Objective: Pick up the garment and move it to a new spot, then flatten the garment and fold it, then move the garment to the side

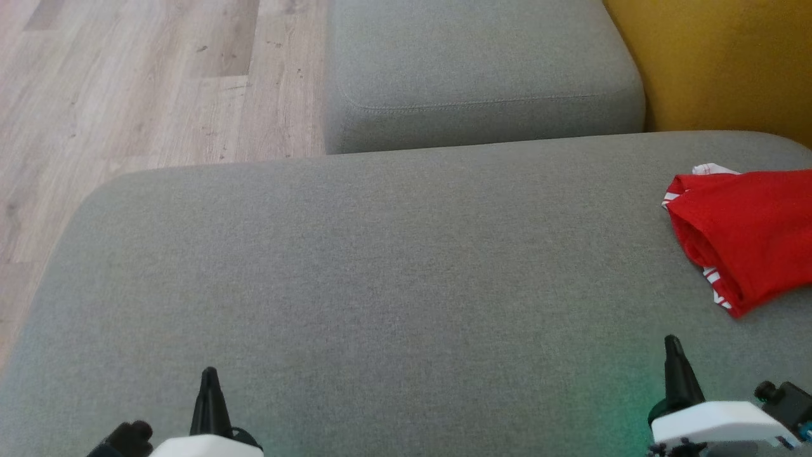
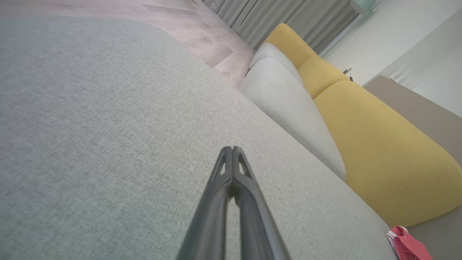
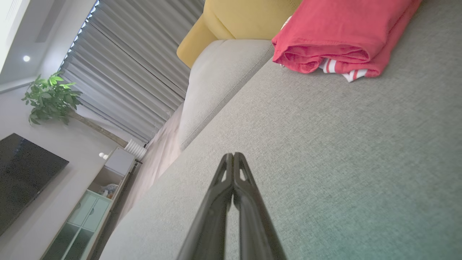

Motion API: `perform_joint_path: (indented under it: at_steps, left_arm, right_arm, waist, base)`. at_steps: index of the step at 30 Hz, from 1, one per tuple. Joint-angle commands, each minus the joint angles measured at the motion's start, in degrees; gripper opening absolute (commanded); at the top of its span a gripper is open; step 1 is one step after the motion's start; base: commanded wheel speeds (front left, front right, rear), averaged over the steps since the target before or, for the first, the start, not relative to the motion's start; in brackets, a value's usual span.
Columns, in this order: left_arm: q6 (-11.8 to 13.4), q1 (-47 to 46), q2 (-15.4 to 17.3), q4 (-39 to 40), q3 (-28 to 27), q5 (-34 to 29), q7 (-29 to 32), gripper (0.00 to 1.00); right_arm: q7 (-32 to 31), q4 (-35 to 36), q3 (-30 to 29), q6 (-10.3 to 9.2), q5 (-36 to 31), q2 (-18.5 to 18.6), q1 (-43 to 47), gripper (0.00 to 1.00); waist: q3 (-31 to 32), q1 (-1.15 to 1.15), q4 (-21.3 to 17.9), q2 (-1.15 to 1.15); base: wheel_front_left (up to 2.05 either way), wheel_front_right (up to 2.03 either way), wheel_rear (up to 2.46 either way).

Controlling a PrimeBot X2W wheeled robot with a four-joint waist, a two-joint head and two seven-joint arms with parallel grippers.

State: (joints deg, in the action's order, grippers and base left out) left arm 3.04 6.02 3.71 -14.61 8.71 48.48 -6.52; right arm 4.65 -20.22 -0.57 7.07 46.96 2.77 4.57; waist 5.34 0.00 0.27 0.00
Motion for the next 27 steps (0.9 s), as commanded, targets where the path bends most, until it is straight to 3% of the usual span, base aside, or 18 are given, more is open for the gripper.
perform_joint_path:
  at_steps: [1, 27]
  left_arm:
    - [-0.5, -3.3, 0.7, 1.6, -1.9, 1.5, 0.3, 0.00]
    - [-4.3, -6.6, 0.8, 1.2, -6.0, 18.2, 4.4, 0.00]
  right_arm:
    - [-0.3, 2.3, 0.1, 0.20, 1.6, 0.2, -3.7, 0.00]
    - [-4.4, 3.8, -2.2, 0.29, 18.1, 0.2, -6.3, 0.00]
  waist:
    - [-0.1, 0.00, 0.0, 0.00]
    - [-2.1, 0.00, -0.1, 0.00]
  base:
    - [0.00, 0.00, 0.00]
    - [0.00, 0.00, 0.00]
